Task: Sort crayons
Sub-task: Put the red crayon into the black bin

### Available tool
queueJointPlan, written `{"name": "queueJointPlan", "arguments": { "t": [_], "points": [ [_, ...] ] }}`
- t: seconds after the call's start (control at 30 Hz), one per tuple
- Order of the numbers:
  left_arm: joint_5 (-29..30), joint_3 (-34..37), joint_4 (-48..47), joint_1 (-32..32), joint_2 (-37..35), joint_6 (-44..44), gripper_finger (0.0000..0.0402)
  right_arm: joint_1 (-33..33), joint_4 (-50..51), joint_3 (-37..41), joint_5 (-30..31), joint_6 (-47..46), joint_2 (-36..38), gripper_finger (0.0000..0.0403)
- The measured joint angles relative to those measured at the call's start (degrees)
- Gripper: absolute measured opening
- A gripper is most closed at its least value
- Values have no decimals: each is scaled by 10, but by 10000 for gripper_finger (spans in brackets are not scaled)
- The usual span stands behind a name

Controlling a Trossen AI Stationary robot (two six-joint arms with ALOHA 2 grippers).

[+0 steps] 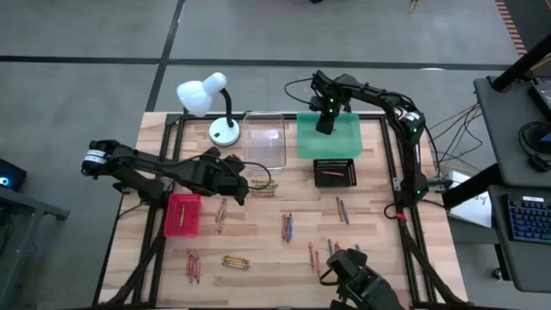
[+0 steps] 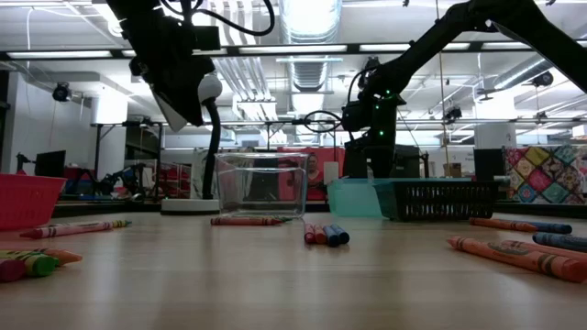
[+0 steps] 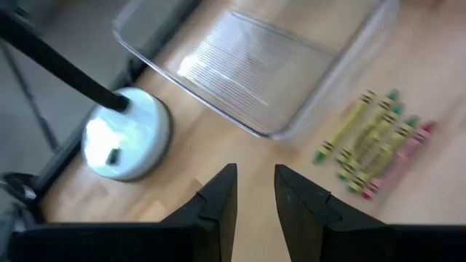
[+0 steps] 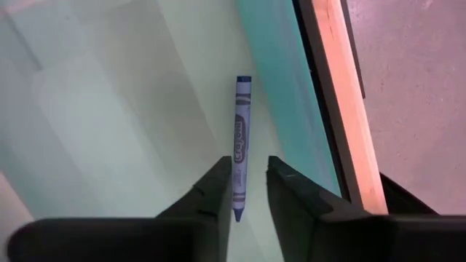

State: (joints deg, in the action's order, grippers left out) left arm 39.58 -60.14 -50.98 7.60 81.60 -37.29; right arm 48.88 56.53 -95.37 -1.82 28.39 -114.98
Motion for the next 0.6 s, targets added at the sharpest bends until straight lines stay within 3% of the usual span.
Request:
{"name": "queueJointPlan", "arguments": {
  "t": [0.23,0.43,0.6],
  "points": [
    [-87,0,0,0,0,-35,75,0,13,-8,-3,-47,7,123],
    [-187,0,-1,0,0,-69,75,-8,19,-9,-58,-95,63,116],
    [-208,0,-7,7,0,-103,75,-38,15,-9,-92,-120,120,105]
  ]
}}
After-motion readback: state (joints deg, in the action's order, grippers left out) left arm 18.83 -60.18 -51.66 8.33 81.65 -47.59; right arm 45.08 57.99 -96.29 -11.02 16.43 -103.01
